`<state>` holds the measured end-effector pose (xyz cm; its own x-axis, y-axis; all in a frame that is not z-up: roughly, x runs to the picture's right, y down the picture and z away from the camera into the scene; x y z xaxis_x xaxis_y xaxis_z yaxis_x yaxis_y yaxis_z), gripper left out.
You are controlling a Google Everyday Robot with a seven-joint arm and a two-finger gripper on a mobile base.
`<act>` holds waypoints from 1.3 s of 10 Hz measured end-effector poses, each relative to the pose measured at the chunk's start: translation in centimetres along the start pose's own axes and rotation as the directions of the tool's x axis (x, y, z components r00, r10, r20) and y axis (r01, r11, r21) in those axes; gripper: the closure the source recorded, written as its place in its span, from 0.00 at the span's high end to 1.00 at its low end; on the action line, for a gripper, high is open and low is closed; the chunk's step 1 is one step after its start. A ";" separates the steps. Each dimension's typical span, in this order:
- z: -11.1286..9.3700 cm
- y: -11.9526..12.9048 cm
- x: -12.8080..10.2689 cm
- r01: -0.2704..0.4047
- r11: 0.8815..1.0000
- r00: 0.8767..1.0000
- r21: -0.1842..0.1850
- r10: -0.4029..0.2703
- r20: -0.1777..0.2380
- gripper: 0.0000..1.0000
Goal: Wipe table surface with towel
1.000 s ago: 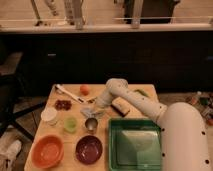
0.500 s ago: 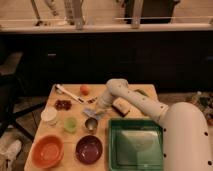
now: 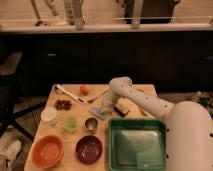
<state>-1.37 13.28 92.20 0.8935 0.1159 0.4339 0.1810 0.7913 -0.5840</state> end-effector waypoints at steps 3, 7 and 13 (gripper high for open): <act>0.3 -2.0 -1.1 0.032 0.999 0.999 0.001 -0.032 -0.011 0.00; 1.0 -2.4 -5.5 0.131 0.991 0.991 -0.012 -0.131 0.041 0.00; 1.0 2.6 -5.7 0.170 0.981 0.985 -0.097 -0.165 0.053 0.00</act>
<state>-6.37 15.29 88.91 0.8282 0.0153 0.5602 0.3690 0.7374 -0.5658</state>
